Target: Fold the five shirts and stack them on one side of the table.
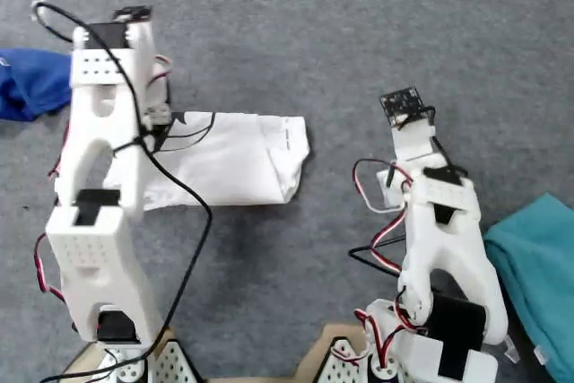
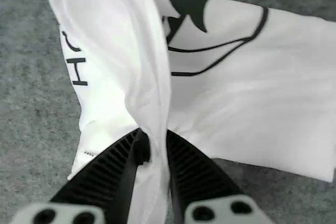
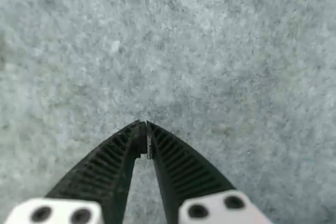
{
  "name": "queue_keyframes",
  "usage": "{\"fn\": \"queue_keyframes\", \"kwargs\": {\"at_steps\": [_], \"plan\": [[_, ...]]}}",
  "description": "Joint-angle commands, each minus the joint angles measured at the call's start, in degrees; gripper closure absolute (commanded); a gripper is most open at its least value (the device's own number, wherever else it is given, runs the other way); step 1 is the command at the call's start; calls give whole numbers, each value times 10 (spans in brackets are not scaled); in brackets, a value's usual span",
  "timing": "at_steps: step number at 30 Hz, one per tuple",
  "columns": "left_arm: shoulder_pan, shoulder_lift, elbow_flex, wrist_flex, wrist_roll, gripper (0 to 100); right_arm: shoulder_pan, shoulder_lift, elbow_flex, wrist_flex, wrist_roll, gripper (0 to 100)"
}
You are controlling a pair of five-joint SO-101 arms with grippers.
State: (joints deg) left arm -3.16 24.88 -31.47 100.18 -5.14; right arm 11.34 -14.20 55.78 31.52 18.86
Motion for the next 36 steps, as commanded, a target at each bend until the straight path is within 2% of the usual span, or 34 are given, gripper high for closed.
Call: {"fn": "queue_keyframes", "kwargs": {"at_steps": [1, 14, 23, 36], "plan": [[55, -64, 38, 6, 4, 981, 0, -25, 1, -21, -10, 993], [197, -71, 59, 6, 48, 981, 0, -14, -1, -22, -5, 993], [248, -23, 47, -23, 68, 980, 0, -14, 0, -22, -5, 993], [309, 65, -94, -24, 84, 980, -1, -14, 0, -22, -5, 993]]}}
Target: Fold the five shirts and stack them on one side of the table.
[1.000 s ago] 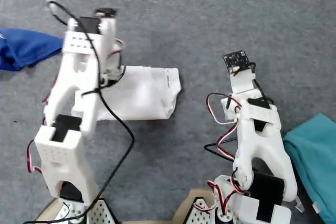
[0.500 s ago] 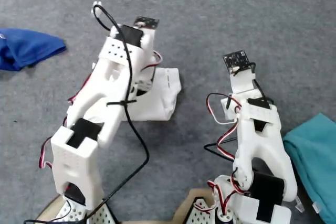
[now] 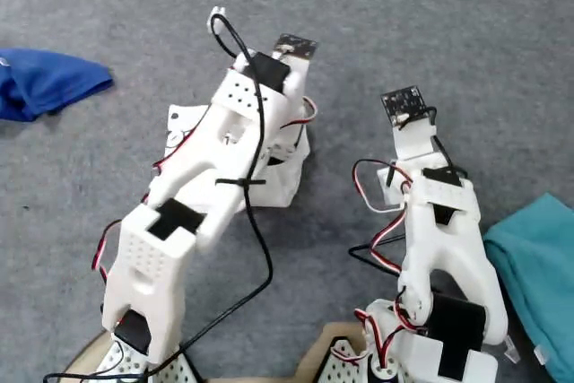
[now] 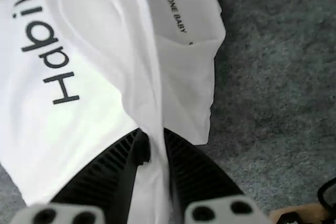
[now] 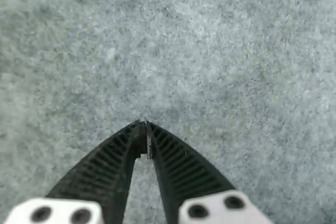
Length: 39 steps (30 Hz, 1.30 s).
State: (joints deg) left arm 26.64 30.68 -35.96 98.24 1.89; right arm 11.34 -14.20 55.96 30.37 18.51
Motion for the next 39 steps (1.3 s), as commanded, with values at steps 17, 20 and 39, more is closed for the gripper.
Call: {"fn": "queue_keyframes", "kwargs": {"at_steps": [17, 20, 39], "plan": [[23, 126, -155, -4, 38, 979, -2, -14, -1, -11, -4, 993], [22, 132, -155, -12, 38, 979, -3, -14, -1, -11, -4, 993], [-16, 128, -252, 16, 75, 761, -3, -14, 0, -11, -4, 993]]}}
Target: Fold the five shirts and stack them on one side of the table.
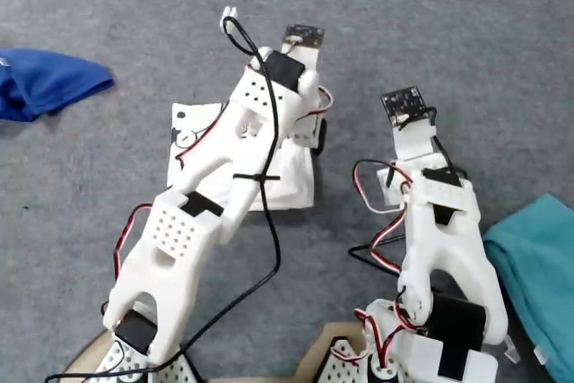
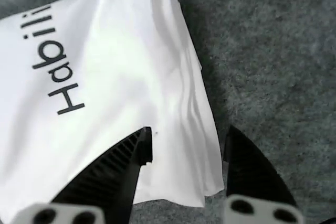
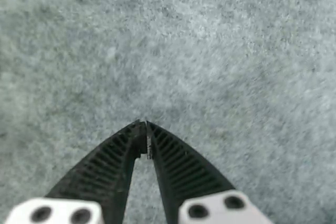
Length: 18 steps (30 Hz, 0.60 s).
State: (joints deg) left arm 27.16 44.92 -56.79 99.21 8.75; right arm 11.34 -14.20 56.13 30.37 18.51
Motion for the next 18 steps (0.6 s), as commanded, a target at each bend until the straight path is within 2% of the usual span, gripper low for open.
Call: {"fn": "queue_keyframes", "kwargs": {"at_steps": [1, 3, 7, 8, 13, 16, 18], "plan": [[-35, -15, -58, 6, 6, 762, -3, -14, -2, -11, -3, 993], [-74, -15, -89, 6, 6, 793, -1, -16, -1, -11, -4, 993], [-173, -8, -105, 7, 5, 971, -5, -18, -5, -3, 0, 993], [-199, -7, -104, 7, 5, 988, -6, -21, -10, 10, 10, 993], [-288, -7, -49, 4, -16, 980, -33, -72, -87, 156, 22, 993], [-299, -7, -9, -5, -38, 980, -53, -151, -136, 216, 8, 993], [-300, -7, 17, -30, -38, 980, -102, -205, -163, 263, 11, 993]]}}
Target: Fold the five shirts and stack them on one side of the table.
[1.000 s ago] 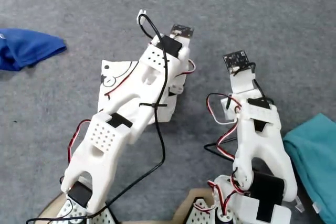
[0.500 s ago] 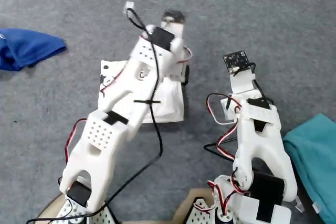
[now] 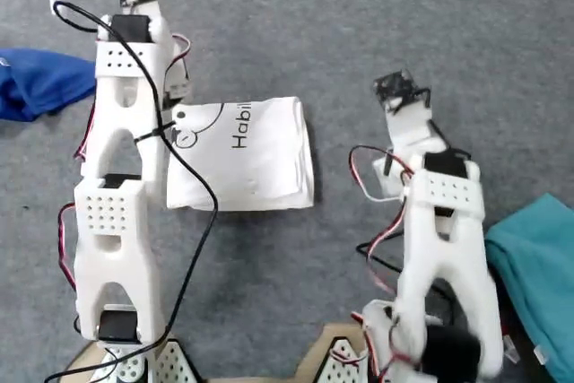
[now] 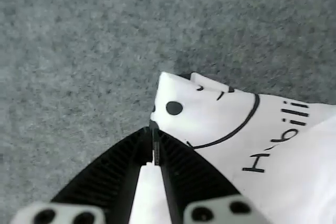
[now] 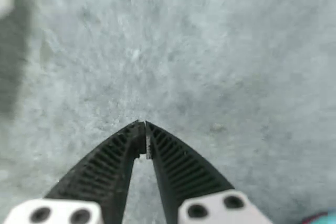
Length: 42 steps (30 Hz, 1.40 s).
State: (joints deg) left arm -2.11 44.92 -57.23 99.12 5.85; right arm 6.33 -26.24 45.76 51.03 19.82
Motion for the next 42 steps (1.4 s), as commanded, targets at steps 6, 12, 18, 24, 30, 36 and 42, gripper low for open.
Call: {"fn": "queue_keyframes", "kwargs": {"at_steps": [6, 12, 18, 24, 30, 36, 42], "plan": [[-7, -7, 98, -131, -8, 980, -239, -130, -87, 105, -7, 993], [-7, -7, 139, -197, -6, 980, -278, -4, -155, 91, -4, 993], [-13, 25, 178, -256, -5, 980, -303, 131, -259, 100, -7, 993], [-31, 42, 178, -273, -5, 980, -301, 167, -218, 100, -4, 993], [-30, 43, 178, -271, -7, 980, -299, 167, -169, 112, -1, 993], [-27, 39, 178, -269, -7, 980, -282, 154, -151, 118, 25, 993], [-26, 38, 178, -259, -8, 980, -344, 83, -226, 200, 25, 993]]}}
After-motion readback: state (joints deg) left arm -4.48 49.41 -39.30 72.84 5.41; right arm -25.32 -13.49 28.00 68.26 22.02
